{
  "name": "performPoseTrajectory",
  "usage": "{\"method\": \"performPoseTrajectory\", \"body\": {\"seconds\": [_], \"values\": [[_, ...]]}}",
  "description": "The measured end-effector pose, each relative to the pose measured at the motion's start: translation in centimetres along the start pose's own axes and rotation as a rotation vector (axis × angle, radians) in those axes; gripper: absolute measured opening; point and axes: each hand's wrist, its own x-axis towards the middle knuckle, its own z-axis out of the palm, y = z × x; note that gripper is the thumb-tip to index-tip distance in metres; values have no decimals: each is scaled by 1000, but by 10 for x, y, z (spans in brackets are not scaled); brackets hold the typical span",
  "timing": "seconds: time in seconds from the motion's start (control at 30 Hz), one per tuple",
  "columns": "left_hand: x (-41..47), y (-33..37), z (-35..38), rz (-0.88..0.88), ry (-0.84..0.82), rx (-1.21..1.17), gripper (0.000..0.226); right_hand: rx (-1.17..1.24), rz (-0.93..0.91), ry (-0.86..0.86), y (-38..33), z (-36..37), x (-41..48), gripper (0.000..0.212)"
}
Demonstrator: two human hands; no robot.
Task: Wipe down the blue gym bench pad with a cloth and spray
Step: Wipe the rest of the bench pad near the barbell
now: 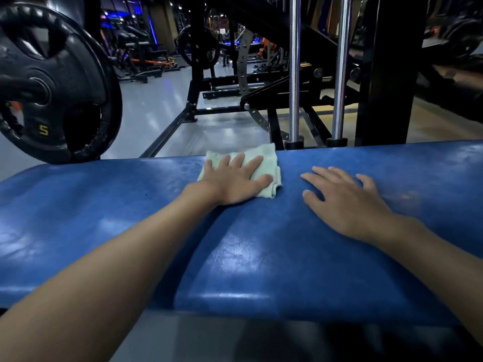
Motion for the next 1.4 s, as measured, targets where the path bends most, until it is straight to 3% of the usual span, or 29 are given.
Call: {"method": "performPoseTrajectory", "body": {"seconds": [0.23,0.37,0.5,0.67,1.03,1.2,1.4], "values": [[-139,22,15,97,16,43,90,-12,29,-34,-5,-6,-5,53],[-183,23,20,101,24,40,86,-170,40,-93,-14,-16,-2,54],[-160,15,15,58,-9,5,86,16,14,-133,-26,-16,-5,53],[-87,-4,6,-15,-39,5,69,-42,-14,-125,-23,0,-7,55],[40,-30,-15,-71,-46,-2,73,-46,-12,-55,-23,2,-8,53],[20,-32,-9,7,-47,3,74,-36,11,-58,-25,0,-8,52],[-75,-19,7,117,-18,31,73,-15,42,-75,-29,-1,-7,53]]}}
